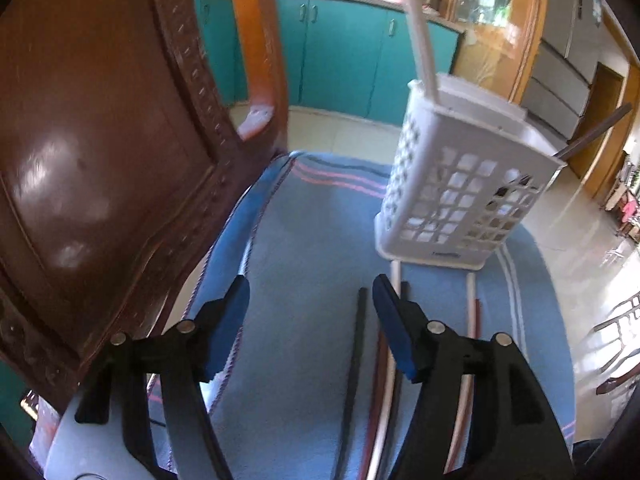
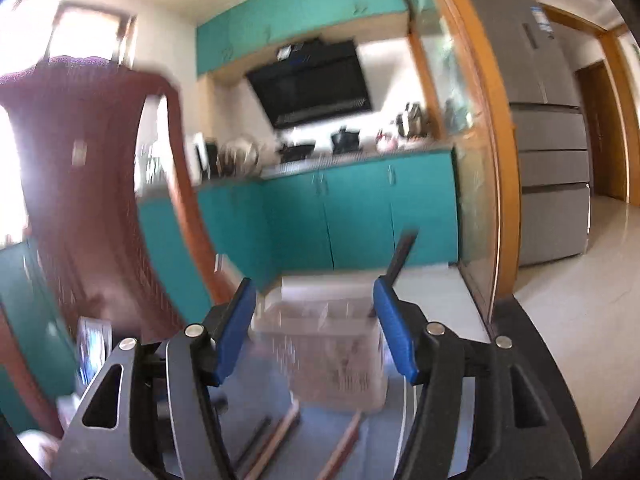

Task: Organize utensils
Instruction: 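Lower both tools back over the remaining chopsticks on the cloth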

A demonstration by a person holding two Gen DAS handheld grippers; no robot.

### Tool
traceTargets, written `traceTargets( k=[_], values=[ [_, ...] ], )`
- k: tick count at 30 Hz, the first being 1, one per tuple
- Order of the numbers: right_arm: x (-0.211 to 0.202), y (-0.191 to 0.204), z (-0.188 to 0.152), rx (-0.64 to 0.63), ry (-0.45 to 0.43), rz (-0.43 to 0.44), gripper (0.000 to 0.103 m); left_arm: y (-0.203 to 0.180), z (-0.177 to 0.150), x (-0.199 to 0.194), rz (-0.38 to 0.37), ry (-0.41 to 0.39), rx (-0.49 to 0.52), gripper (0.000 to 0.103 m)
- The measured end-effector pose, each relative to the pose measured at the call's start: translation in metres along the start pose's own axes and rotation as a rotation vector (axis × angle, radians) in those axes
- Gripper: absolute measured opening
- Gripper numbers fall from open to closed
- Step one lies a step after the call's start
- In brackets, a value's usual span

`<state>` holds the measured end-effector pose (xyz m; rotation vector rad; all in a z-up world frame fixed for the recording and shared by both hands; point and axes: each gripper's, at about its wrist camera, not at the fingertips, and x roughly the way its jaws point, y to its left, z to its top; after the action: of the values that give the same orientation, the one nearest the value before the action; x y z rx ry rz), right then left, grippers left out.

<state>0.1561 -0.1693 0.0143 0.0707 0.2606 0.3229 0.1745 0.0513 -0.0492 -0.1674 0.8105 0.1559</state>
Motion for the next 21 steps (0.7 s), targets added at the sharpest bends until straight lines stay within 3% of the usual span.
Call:
traceTargets(
  k=[4,8,12,21],
  values=[
    [0.033,0.007,-0.028,0.026,0.235,0.041,0.060,0.007,-0.003,0.009,0.023,0.050,-0.018,0.071],
    [0.073,-0.001,-0.057,0.068,0.485,-0.048,0.060,0.007,-0.005,0.010,0.028,0.062,-0.011,0.074],
    [0.094,-0.004,-0.086,0.010,0.587,-0.157,0.060,0.004,-0.008,0.012,0.026,0.074,0.008,0.077],
    [0.113,0.004,-0.114,-0.019,0.706,-0.156,0.060,-0.002,-0.015,0.019,0.025,0.114,0.044,0.080]
  ],
)
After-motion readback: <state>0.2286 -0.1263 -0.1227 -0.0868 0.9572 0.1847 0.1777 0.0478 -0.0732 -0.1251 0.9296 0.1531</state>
